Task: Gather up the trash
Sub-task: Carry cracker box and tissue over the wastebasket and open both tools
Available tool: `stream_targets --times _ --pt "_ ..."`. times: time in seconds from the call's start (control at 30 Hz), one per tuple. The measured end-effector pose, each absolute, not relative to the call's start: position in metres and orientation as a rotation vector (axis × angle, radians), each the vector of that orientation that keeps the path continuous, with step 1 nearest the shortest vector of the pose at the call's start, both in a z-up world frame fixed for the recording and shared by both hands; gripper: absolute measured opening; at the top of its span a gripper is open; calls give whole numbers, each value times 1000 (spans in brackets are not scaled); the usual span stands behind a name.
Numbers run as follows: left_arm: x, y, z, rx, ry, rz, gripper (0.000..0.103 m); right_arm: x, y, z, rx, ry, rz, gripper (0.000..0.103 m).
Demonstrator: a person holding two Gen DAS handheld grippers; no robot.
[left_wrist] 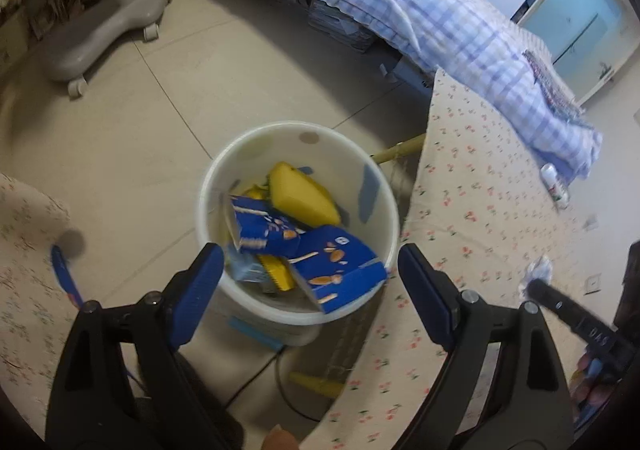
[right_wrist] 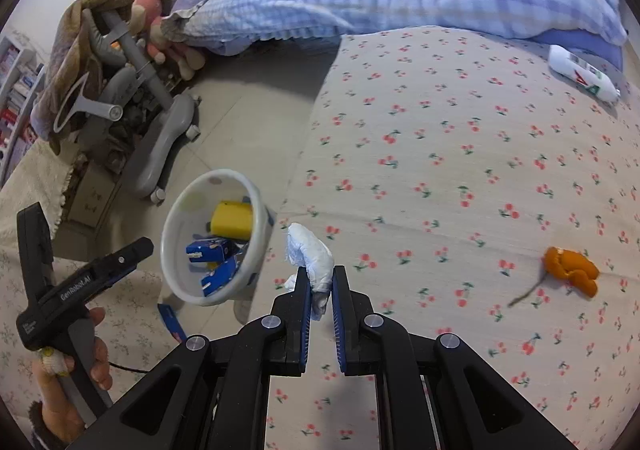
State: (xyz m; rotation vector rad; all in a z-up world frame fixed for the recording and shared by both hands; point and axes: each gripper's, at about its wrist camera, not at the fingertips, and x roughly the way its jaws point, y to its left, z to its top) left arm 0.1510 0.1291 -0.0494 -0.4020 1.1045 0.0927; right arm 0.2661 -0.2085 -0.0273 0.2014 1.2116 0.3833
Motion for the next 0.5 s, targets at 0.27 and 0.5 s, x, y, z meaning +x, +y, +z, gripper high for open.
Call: stream_targets --times 0.27,0.5 --pt "132 153 -56 -282 1147 157 93 271 -162 -35 159 1208 456 11" --pt "116 176 -54 -301 1146 171 94 278 -121 -46 149 1204 516 11"
